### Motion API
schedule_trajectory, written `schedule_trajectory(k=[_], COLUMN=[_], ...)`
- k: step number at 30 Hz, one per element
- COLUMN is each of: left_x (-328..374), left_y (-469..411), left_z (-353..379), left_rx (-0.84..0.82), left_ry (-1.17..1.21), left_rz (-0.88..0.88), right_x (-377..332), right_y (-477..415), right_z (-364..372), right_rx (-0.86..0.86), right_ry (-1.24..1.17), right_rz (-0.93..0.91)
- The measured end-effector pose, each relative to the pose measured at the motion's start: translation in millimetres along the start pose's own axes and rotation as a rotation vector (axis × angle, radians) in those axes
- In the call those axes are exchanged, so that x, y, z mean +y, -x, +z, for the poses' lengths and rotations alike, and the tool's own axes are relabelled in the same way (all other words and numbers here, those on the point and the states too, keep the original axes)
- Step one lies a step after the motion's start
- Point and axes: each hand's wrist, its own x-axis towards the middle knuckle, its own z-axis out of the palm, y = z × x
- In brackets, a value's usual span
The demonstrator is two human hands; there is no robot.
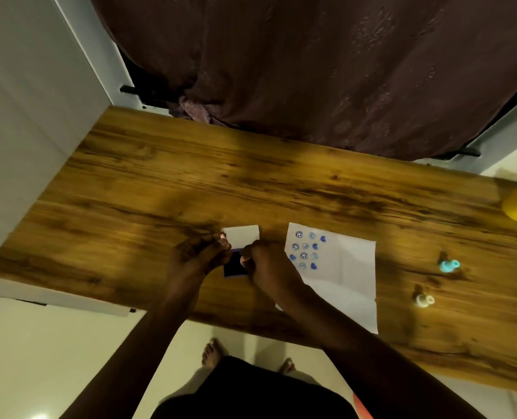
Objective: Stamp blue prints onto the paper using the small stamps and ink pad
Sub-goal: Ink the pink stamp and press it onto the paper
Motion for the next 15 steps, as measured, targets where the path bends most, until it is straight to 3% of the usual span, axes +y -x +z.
schedule_trajectory(k=[12,15], left_x=[3,3], left_y=[-4,-4], left_z=[13,16], left_rx=[-0.064,-0.089], left_ry=[-0.032,-0.047], left_rz=[-0.003,0.004], right_x=[-1,3], right_y=[-2,-1], right_z=[0,-9], right_rx=[-0.022,-0.033], right_ry=[0.060,-0.024], right_rz=[-0.008,0.035])
